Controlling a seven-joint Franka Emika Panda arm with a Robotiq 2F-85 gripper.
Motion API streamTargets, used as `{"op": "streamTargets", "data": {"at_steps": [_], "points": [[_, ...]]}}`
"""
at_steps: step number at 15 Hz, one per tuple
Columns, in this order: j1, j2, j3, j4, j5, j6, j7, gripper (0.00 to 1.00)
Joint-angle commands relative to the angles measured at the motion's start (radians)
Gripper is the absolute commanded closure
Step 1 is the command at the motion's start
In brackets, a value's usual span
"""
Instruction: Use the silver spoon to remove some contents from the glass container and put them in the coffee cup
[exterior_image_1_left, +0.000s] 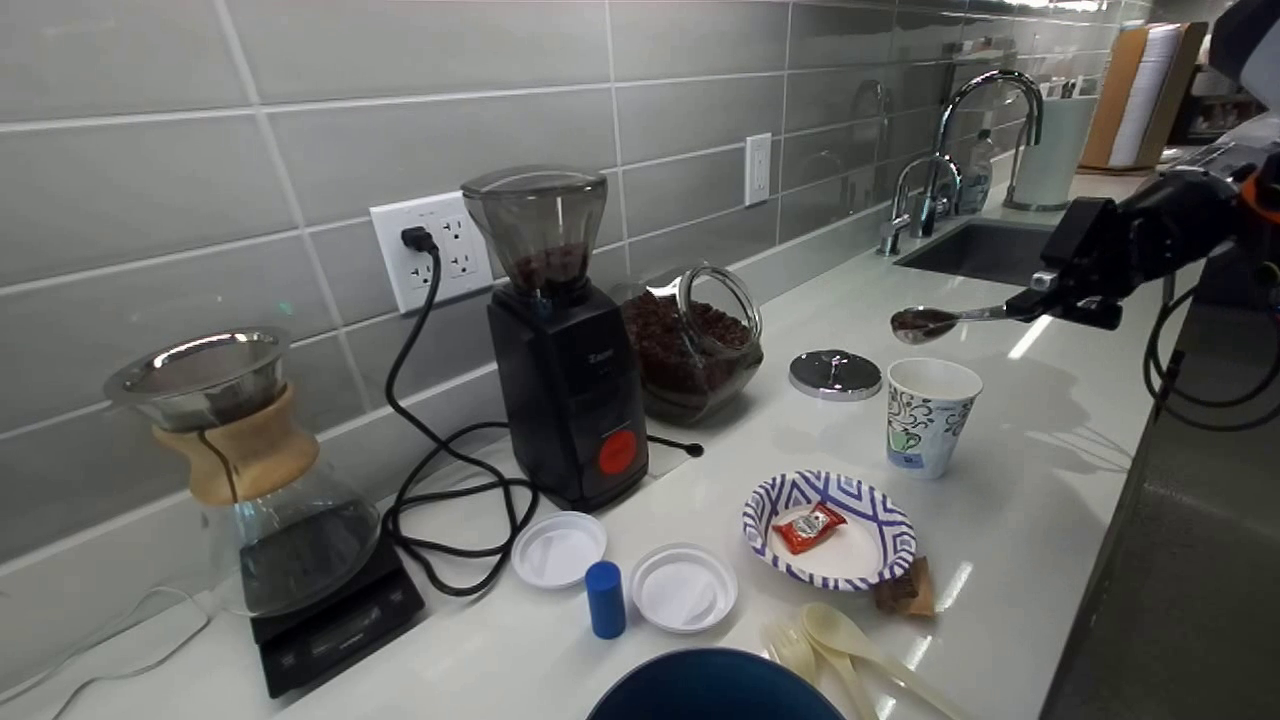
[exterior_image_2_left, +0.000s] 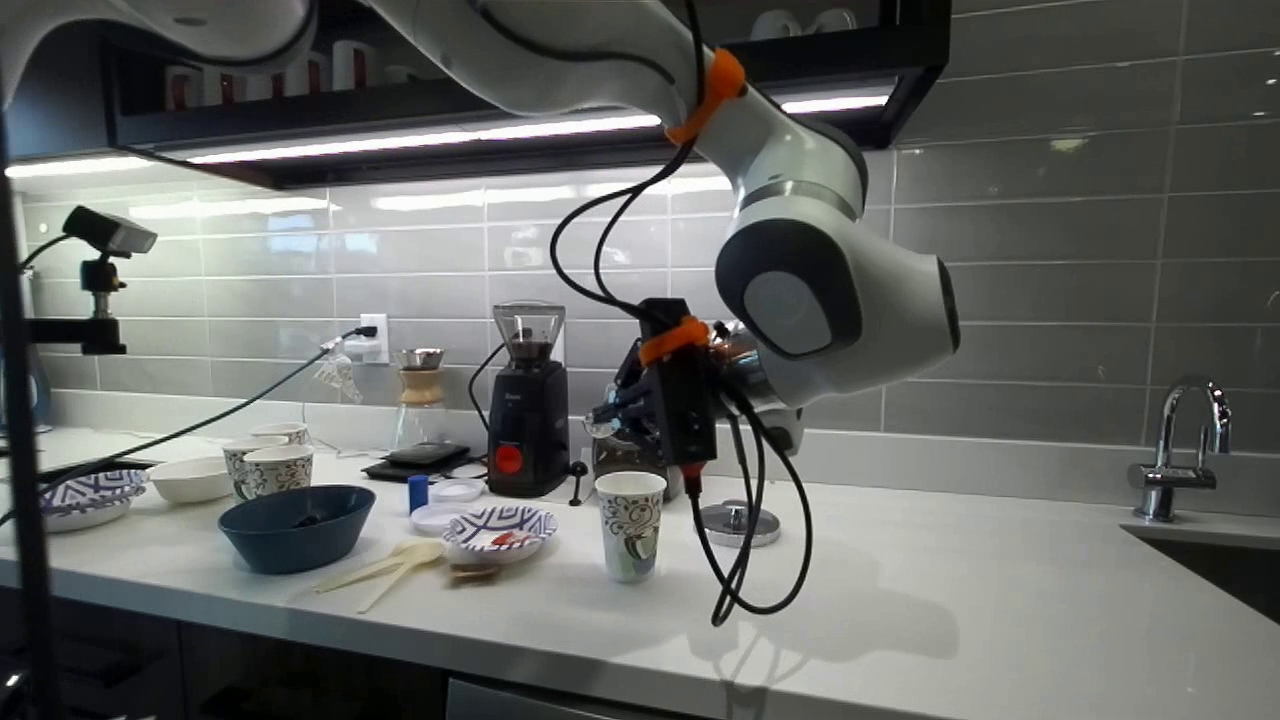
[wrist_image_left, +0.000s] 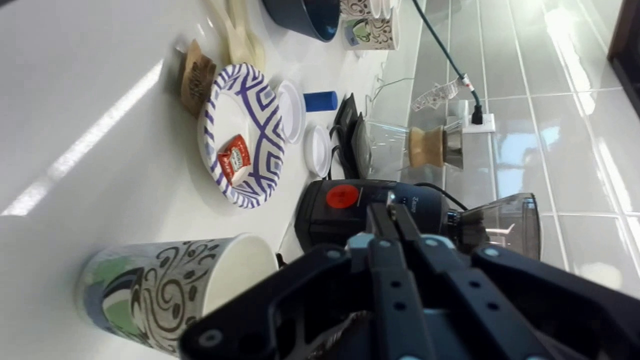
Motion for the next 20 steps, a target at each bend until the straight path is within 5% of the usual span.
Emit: {"op": "streamTargets", "data": {"at_steps": [1, 20], "points": [[0.026, -0.093, -0.02, -0.096, -0.054, 0.114, 0.014, 0.99], [0.093, -0.227, 0.017, -0.15, -0.316, 0.375, 0.232, 0.99]]}}
